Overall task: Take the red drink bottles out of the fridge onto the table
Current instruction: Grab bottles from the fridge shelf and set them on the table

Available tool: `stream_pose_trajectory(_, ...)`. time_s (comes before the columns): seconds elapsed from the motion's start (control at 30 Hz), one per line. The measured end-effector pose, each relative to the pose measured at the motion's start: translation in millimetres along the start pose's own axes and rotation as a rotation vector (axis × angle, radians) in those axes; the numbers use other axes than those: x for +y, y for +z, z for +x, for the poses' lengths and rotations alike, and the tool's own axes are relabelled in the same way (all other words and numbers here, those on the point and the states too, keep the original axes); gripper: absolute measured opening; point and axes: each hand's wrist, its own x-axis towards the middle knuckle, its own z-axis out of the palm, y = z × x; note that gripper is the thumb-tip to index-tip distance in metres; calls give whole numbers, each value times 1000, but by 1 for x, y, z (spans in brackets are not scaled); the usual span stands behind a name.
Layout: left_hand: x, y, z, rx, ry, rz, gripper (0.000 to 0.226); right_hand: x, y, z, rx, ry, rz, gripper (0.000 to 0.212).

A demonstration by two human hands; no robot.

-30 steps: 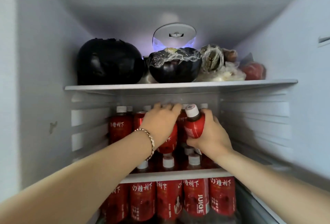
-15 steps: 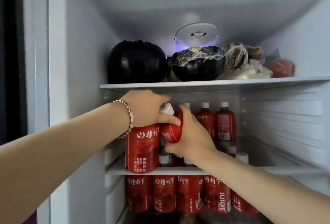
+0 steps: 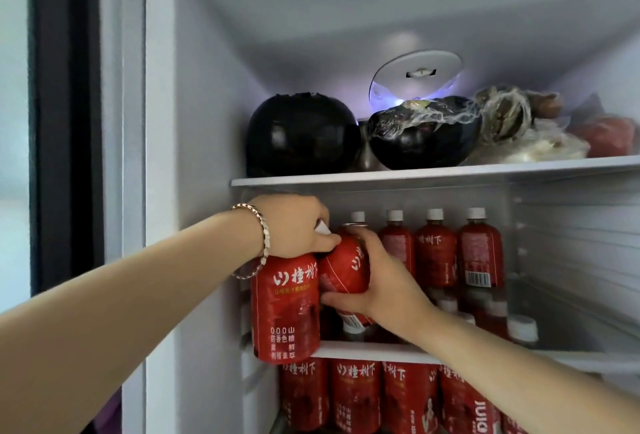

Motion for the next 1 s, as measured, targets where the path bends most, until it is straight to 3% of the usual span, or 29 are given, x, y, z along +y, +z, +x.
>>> stream_pose_trajectory(0.07,2,-1,1,-24,-20,10,39,-2,-13,7,-97,65,139,74)
stream_pose_trajectory(0.1,2,-1,1,-28,-27,10,38,-2,-21,12,-55,97,179,66)
stream_pose_trajectory(0.17,4,-1,1,-15,-35,6,35,12,-35,29,186,169,142,54)
stream_pose_trajectory(0.23,5,-1,-1,10,-42,-1,35,30,-41,49,279,292,18,62)
stream_pose_trajectory(0.33,6,0,-3,39,-46,-12,36,45,-33,71,86,469,-115,86)
stream_pose_trajectory(0.4,6,1,-5,41,-41,-15,37,46,-22,81,38,504,-125,80)
stream_pose_trajectory(0.5,7,2,-6,53,-38,2,38,43,-11,88,53,510,-228,56)
stream_pose_trajectory(0.57,6,2,-5,51,-41,4,38,43,-8,87,106,498,-218,52)
stream_pose_trajectory(0.83,15,-5,-16,156,68,30,34,21,-33,30,450,301,-315,81)
stream_pose_trajectory(1.0,35,-8,-31,260,197,216,42,7,-56,-7,521,318,-332,76)
